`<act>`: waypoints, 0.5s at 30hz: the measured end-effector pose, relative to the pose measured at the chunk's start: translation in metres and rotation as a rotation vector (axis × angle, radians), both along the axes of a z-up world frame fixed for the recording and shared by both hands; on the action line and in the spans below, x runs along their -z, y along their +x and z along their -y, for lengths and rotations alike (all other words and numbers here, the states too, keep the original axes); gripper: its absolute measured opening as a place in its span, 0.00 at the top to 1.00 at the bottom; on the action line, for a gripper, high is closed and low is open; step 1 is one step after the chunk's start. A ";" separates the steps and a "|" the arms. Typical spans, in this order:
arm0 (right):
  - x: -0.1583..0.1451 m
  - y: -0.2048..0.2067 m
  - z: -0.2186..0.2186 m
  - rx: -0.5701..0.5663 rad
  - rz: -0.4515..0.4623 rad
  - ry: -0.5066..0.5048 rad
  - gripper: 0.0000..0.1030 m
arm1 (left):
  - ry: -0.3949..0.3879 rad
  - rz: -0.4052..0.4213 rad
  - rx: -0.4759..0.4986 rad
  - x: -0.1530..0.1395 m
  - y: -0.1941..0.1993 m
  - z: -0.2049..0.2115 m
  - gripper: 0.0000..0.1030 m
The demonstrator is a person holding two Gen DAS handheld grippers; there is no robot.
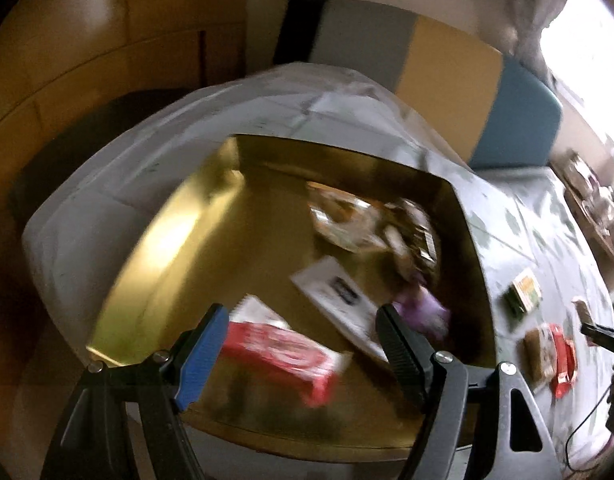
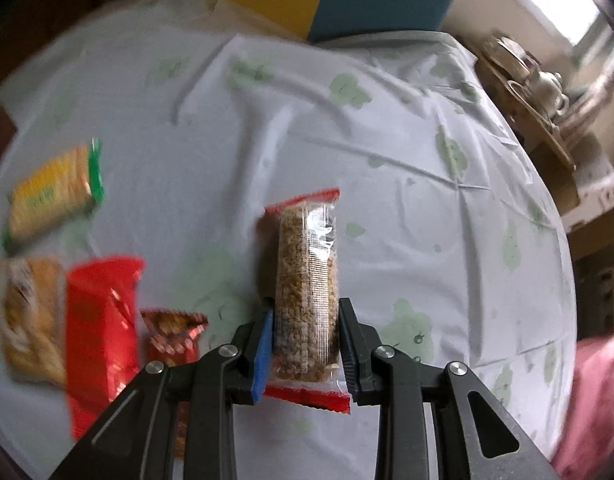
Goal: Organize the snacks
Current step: 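Carry the granola bar into the gold tray and open the right gripper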
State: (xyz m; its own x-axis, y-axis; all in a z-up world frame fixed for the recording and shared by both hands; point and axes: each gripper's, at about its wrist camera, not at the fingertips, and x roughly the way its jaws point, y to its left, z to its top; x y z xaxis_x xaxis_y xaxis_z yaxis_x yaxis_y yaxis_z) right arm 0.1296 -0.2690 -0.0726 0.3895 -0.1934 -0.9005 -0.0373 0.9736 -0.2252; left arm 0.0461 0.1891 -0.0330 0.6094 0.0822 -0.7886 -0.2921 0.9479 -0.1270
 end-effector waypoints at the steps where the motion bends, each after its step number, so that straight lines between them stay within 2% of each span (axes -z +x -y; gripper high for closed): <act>1: -0.006 0.000 0.001 0.009 0.018 0.005 0.71 | -0.005 0.003 -0.018 0.000 -0.002 -0.007 0.25; 4: -0.030 -0.001 0.001 0.024 0.076 0.064 0.71 | -0.005 0.001 -0.076 0.001 -0.008 -0.028 0.25; 6: -0.049 -0.005 -0.013 -0.016 0.117 0.104 0.71 | -0.009 -0.004 -0.106 0.002 -0.011 -0.039 0.26; 10: -0.073 -0.015 -0.068 -0.174 0.150 0.229 0.71 | -0.029 0.001 -0.132 0.003 -0.013 -0.047 0.26; 15: -0.080 -0.032 -0.160 -0.413 0.143 0.342 0.71 | -0.027 0.029 -0.107 -0.005 -0.017 -0.045 0.26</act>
